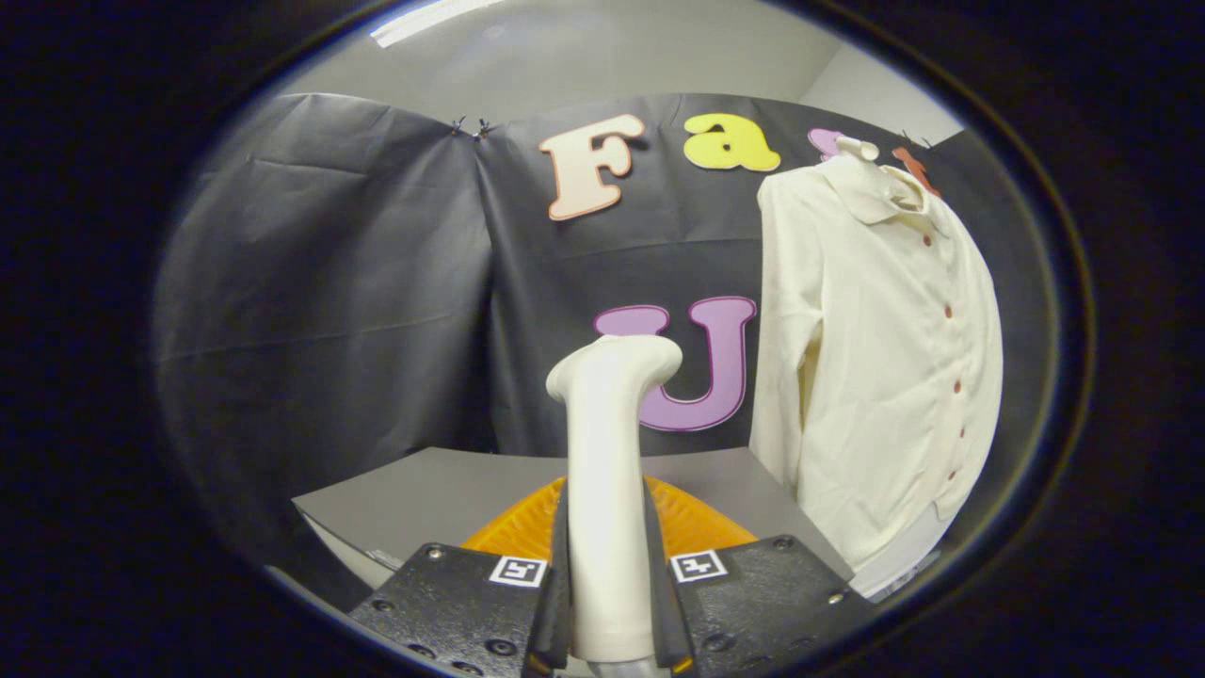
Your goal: Iron the clothes twice with a garment steamer, once on the left side and once on the right side.
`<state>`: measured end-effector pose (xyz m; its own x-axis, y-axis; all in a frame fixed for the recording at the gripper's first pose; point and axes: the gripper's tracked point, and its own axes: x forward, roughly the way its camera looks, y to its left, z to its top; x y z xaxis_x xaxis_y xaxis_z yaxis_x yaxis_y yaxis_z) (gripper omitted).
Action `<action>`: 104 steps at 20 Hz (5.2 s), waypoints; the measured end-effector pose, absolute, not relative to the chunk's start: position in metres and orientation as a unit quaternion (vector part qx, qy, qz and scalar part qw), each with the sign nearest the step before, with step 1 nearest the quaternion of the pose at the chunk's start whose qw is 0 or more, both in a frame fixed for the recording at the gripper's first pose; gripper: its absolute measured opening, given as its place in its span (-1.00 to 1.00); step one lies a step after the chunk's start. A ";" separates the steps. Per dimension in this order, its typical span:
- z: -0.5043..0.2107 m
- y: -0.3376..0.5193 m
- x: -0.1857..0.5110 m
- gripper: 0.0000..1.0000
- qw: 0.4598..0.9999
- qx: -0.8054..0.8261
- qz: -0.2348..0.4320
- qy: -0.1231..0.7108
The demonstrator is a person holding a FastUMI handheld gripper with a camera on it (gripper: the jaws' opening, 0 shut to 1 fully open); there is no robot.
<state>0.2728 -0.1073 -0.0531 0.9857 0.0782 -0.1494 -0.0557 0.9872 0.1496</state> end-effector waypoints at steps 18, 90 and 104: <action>0.019 -0.275 0.285 -0.33 0.996 0.080 -0.036 -0.024; -0.143 -0.431 0.173 -0.35 0.969 0.227 -0.092 0.032; -0.017 -0.517 0.264 -0.36 0.968 0.193 -0.151 -0.048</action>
<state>0.2636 -0.5174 -0.0167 0.9500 -0.3105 0.0342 0.2735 0.8797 0.3890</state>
